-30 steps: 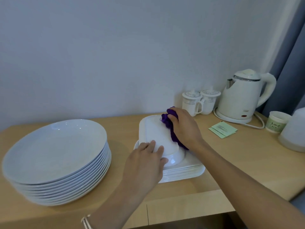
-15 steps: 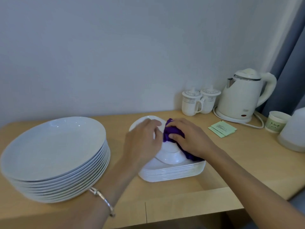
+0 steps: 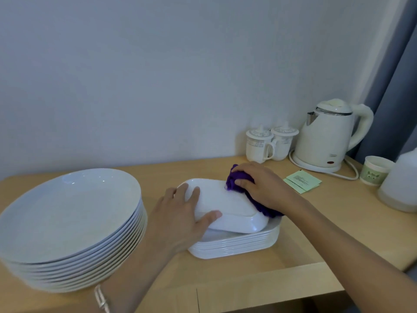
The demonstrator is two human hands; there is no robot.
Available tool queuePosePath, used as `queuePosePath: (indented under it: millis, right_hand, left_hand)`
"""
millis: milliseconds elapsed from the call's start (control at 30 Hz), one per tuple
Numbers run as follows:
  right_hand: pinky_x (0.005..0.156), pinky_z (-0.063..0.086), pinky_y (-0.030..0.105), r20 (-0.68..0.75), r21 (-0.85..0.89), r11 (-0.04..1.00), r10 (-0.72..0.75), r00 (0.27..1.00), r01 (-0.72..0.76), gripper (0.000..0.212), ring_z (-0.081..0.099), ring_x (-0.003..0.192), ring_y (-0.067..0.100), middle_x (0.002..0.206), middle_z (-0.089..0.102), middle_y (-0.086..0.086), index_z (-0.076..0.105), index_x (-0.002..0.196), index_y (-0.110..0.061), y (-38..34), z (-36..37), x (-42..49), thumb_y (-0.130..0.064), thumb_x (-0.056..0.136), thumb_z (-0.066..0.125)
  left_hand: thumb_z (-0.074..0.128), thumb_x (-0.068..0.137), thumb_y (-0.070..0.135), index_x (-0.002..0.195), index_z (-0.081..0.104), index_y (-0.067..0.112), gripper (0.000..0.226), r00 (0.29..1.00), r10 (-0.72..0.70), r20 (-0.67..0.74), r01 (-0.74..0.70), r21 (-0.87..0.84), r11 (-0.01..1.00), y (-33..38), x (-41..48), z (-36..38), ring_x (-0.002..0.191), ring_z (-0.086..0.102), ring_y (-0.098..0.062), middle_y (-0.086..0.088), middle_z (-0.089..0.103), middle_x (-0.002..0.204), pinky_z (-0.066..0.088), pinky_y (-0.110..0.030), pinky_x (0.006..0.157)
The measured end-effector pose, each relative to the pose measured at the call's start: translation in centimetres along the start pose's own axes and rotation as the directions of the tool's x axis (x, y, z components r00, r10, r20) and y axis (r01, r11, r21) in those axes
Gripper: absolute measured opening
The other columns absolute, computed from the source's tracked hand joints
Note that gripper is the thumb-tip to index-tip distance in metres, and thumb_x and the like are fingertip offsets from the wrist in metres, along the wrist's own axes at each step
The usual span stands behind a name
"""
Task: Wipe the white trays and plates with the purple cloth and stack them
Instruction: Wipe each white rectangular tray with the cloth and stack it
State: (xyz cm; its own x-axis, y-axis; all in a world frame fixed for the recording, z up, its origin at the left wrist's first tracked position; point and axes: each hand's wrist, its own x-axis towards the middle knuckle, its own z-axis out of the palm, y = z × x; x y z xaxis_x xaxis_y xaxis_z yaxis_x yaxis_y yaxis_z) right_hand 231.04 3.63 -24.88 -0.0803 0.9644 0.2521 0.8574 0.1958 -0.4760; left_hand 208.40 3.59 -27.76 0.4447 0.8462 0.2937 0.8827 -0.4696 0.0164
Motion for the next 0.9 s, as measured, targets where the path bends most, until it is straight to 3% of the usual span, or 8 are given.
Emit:
queuePosePath:
  millis: [100, 200, 300, 400, 533, 667, 833, 900]
  right_hand:
    - [0.085, 0.03, 0.022, -0.035, -0.023, 0.997, 0.076, 0.997, -0.077, 0.029, 0.047, 0.114, 0.012, 0.129, 0.049, -0.009, 0.055, 0.125, -0.028, -0.1, -0.1, 0.4, -0.028, 0.097, 0.048]
    - [0.084, 0.031, 0.023, -0.067, -0.056, 0.996, 0.07, 0.995, -0.074, 0.029, 0.048, 0.113, 0.013, 0.129, 0.051, -0.007, 0.055, 0.125, -0.027, -0.3, 0.3, 0.5, -0.028, 0.098, 0.046]
    - [0.083, 0.033, 0.023, -0.119, -0.043, 0.998, 0.046, 0.992, -0.051, 0.027, 0.05, 0.11, 0.012, 0.125, 0.054, -0.007, 0.057, 0.123, -0.026, -0.8, 0.7, 0.3, -0.028, 0.098, 0.047]
    - [0.083, 0.036, 0.023, -0.116, -0.042, 0.999, -0.023, 0.993, 0.018, 0.027, 0.051, 0.107, 0.01, 0.122, 0.056, -0.01, 0.057, 0.122, -0.028, -2.2, 0.9, -0.5, -0.032, 0.097, 0.049]
    - [0.09, 0.039, 0.028, -0.136, -0.148, 0.989, -0.041, 0.99, 0.021, 0.034, 0.048, 0.116, 0.013, 0.133, 0.049, -0.011, 0.053, 0.128, -0.031, -2.2, 1.7, -1.7, -0.04, 0.095, 0.049]
    - [0.094, 0.041, 0.037, -0.229, -0.044, 0.952, 0.285, 0.931, -0.302, 0.041, 0.048, 0.117, 0.025, 0.135, 0.047, 0.003, 0.045, 0.133, -0.026, -1.0, 1.9, 0.1, -0.043, 0.097, 0.041]
    - [0.099, 0.036, 0.031, -0.103, -0.166, 0.984, -0.076, 0.992, 0.058, 0.039, 0.04, 0.126, 0.018, 0.142, 0.04, -0.004, 0.044, 0.135, -0.028, -3.2, 3.5, -0.1, -0.037, 0.097, 0.041]
    - [0.095, 0.041, 0.034, -0.079, -0.143, 0.989, 0.021, 0.997, -0.032, 0.037, 0.046, 0.122, 0.019, 0.138, 0.046, -0.003, 0.047, 0.132, -0.031, -2.3, 2.5, 1.6, -0.04, 0.098, 0.04]
  left_hand:
    - [0.011, 0.076, 0.088, 0.097, 0.074, 0.018, 0.096, 0.973, 0.077, -0.219, -0.072, 0.03, 0.997, -0.4, -0.5, 0.5, 0.078, 0.06, -0.025, -0.001, 0.066, 0.096, 0.053, -0.035, 0.064]
    - [0.024, 0.059, 0.096, 0.087, 0.074, 0.016, 0.098, 0.974, 0.103, -0.203, -0.117, -0.058, 0.991, -0.5, 0.2, -0.1, 0.095, 0.052, -0.023, 0.0, 0.061, 0.104, 0.047, -0.039, 0.08]
    - [0.031, 0.038, 0.095, 0.131, 0.046, 0.017, 0.123, 0.998, 0.061, -0.028, -0.064, -0.135, 0.989, 0.2, 1.3, -0.8, 0.137, 0.017, -0.017, -0.004, 0.027, 0.151, 0.018, -0.037, 0.112]
    - [0.03, 0.036, 0.093, 0.149, 0.009, 0.023, 0.135, 0.995, 0.006, 0.101, 0.009, -0.143, 0.99, 0.5, 1.5, -0.3, 0.143, 0.002, -0.012, 0.008, 0.006, 0.156, 0.013, -0.033, 0.116]
    - [0.041, 0.039, 0.094, 0.144, 0.019, 0.025, 0.127, 0.999, -0.028, 0.024, 0.031, -0.143, 0.989, 0.9, 1.2, 0.2, 0.134, 0.013, -0.013, 0.009, 0.016, 0.146, 0.021, -0.03, 0.108]
    - [0.023, 0.038, 0.096, 0.144, 0.017, 0.02, 0.131, 0.999, -0.044, -0.003, 0.043, -0.109, 0.993, 1.3, 0.8, 0.1, 0.135, 0.012, -0.016, 0.005, 0.014, 0.146, 0.022, -0.03, 0.109]
    - [0.016, 0.038, 0.094, 0.144, 0.018, 0.02, 0.128, 0.995, -0.096, -0.022, 0.093, -0.097, 0.991, 1.4, 0.5, 0.3, 0.137, 0.012, -0.017, 0.004, 0.015, 0.146, 0.023, -0.032, 0.109]
    - [0.017, 0.04, 0.092, 0.144, 0.018, 0.019, 0.127, 0.995, -0.102, -0.007, 0.1, -0.104, 0.99, 1.6, 0.5, 0.3, 0.137, 0.011, -0.017, 0.004, 0.014, 0.146, 0.022, -0.033, 0.109]
